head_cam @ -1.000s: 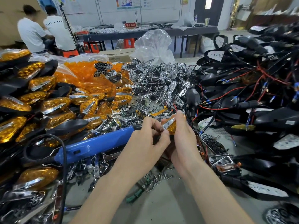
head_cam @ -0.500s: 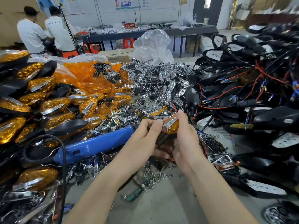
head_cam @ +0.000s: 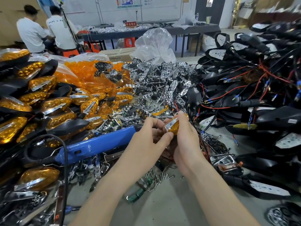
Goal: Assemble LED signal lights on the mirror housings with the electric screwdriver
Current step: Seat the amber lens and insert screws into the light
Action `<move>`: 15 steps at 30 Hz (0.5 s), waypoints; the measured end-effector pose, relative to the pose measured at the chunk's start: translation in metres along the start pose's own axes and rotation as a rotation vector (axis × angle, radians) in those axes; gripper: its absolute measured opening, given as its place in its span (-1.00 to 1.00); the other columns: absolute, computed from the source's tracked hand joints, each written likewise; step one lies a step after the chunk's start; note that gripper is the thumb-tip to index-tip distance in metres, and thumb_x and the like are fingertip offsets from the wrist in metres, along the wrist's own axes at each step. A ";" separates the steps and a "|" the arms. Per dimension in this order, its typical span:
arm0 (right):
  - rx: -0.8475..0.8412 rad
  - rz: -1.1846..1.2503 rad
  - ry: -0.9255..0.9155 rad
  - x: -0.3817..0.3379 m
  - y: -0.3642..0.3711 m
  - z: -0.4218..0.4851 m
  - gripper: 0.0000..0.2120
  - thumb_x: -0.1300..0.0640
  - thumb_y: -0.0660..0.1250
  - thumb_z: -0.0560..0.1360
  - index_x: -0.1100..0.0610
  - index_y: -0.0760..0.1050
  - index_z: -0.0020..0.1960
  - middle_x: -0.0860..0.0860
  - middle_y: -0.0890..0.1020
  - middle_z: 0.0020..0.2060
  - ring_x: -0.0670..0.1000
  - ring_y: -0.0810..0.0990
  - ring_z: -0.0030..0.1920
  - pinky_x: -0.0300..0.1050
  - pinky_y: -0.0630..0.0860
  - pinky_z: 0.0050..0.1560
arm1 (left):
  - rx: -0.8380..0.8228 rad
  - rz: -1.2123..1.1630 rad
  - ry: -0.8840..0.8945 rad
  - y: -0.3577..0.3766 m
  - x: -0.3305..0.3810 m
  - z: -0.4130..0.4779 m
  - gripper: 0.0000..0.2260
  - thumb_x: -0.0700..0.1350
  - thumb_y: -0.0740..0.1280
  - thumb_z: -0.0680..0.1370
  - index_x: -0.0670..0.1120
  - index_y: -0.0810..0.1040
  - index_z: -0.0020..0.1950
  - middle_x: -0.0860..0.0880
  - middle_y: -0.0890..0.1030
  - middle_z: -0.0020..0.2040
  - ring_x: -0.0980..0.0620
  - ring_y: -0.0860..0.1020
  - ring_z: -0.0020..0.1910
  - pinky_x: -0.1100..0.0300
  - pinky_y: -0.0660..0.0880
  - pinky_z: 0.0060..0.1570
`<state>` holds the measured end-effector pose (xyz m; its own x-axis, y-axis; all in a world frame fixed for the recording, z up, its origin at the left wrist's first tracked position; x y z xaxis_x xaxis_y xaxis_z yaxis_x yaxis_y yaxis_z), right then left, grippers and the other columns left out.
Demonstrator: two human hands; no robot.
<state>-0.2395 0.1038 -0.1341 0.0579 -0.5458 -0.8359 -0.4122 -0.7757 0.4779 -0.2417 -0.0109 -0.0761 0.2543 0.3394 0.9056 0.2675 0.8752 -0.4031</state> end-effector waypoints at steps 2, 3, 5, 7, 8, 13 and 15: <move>0.011 0.029 -0.013 -0.003 0.000 0.000 -0.58 -0.18 0.23 0.65 0.18 0.60 0.08 0.09 0.70 -0.23 0.05 0.68 -0.30 -0.05 0.62 -0.35 | 0.034 0.075 0.073 -0.001 0.004 -0.001 -0.81 0.02 0.40 0.57 0.20 0.39 -0.06 0.22 0.67 -0.09 0.20 0.66 -0.11 0.08 0.61 -0.03; 0.014 0.040 -0.024 -0.004 -0.001 -0.001 -0.58 -0.17 0.24 0.65 0.18 0.59 0.14 0.07 0.70 -0.22 0.03 0.69 -0.29 -0.10 0.61 -0.35 | 0.041 0.099 0.102 -0.001 0.007 -0.001 -0.82 0.03 0.39 0.57 0.19 0.38 -0.05 0.27 0.65 -0.07 0.25 0.64 -0.10 0.14 0.60 -0.03; 0.017 0.053 -0.049 -0.007 -0.001 0.000 -0.56 -0.17 0.25 0.65 0.19 0.56 0.26 0.01 0.71 -0.21 -0.03 0.70 -0.26 -0.17 0.59 -0.34 | 0.047 0.120 0.140 -0.001 0.010 -0.002 -0.81 0.04 0.37 0.58 0.21 0.35 -0.05 0.33 0.63 -0.04 0.29 0.63 -0.07 0.23 0.58 -0.04; 0.008 0.057 -0.072 -0.009 -0.001 -0.001 -0.56 -0.17 0.26 0.65 0.18 0.54 0.28 -0.03 0.71 -0.23 -0.06 0.70 -0.26 -0.19 0.58 -0.33 | 0.052 0.122 0.158 -0.001 0.011 -0.002 -0.81 0.05 0.36 0.59 0.23 0.34 -0.07 0.33 0.63 -0.04 0.30 0.63 -0.05 0.29 0.57 -0.04; 0.002 0.058 -0.082 -0.010 0.000 -0.001 -0.57 -0.16 0.26 0.65 0.17 0.54 0.27 -0.04 0.72 -0.23 -0.06 0.70 -0.26 -0.20 0.59 -0.32 | 0.057 0.123 0.167 -0.002 0.012 -0.003 -0.80 0.05 0.36 0.59 0.24 0.34 -0.07 0.32 0.63 -0.05 0.31 0.63 -0.05 0.33 0.57 -0.05; -0.017 0.048 -0.122 -0.013 0.000 -0.001 -0.61 -0.17 0.26 0.65 0.10 0.54 0.26 -0.04 0.74 -0.18 -0.07 0.72 -0.21 -0.23 0.60 -0.26 | 0.055 0.120 0.188 -0.004 0.013 -0.003 -0.83 0.04 0.36 0.59 0.17 0.36 -0.05 0.35 0.61 -0.01 0.39 0.59 -0.03 0.48 0.49 -0.08; -0.019 0.037 -0.129 -0.014 0.000 0.000 -0.60 -0.18 0.25 0.65 0.11 0.54 0.28 -0.03 0.74 -0.17 -0.06 0.73 -0.19 -0.23 0.60 -0.25 | 0.049 0.115 0.190 -0.004 0.014 -0.002 -0.84 0.04 0.36 0.59 0.14 0.37 -0.03 0.35 0.61 -0.02 0.38 0.60 -0.03 0.46 0.50 -0.08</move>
<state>-0.2401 0.1113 -0.1226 -0.0745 -0.5299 -0.8448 -0.3945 -0.7624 0.5129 -0.2368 -0.0101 -0.0623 0.4527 0.3711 0.8108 0.1819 0.8517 -0.4914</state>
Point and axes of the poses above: each hand's wrist, its own z-axis towards the middle knuckle, its own y-axis out of the palm, x = y × z, the point moved 10 cm from there along z, towards the middle knuckle
